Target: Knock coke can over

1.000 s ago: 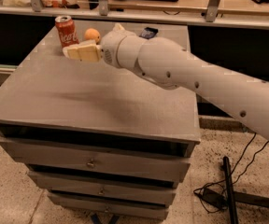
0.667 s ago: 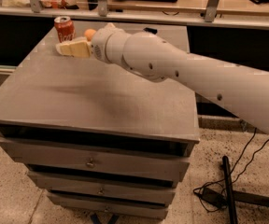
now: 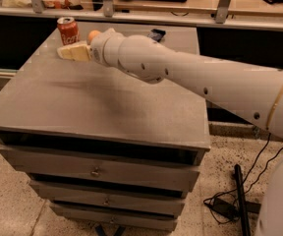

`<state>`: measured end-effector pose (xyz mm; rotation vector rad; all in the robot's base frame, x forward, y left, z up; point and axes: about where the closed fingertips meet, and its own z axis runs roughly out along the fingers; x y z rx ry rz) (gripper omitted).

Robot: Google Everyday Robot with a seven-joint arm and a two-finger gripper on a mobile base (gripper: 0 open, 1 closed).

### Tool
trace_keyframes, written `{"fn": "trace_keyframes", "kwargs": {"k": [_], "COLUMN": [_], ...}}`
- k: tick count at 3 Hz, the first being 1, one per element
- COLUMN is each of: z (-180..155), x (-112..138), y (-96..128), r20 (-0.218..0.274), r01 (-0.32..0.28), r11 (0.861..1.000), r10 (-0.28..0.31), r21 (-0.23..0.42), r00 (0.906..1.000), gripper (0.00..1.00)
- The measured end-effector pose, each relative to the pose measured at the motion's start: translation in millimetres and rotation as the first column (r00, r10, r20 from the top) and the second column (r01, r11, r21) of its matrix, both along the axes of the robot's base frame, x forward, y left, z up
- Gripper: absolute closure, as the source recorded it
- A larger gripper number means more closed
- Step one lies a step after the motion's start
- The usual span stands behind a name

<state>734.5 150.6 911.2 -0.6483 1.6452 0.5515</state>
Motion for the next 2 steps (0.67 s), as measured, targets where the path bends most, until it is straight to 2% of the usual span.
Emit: {"fn": "trace_keyframes", "kwargs": {"k": [2], "z": [-29], "x": [40], "y": [19], "r20": [-0.018], "r01": [0.014], "r11": [1.0], "r10": [-0.014], "r21": [0.02], "r00": [0.9997], "gripper": [0.0]}}
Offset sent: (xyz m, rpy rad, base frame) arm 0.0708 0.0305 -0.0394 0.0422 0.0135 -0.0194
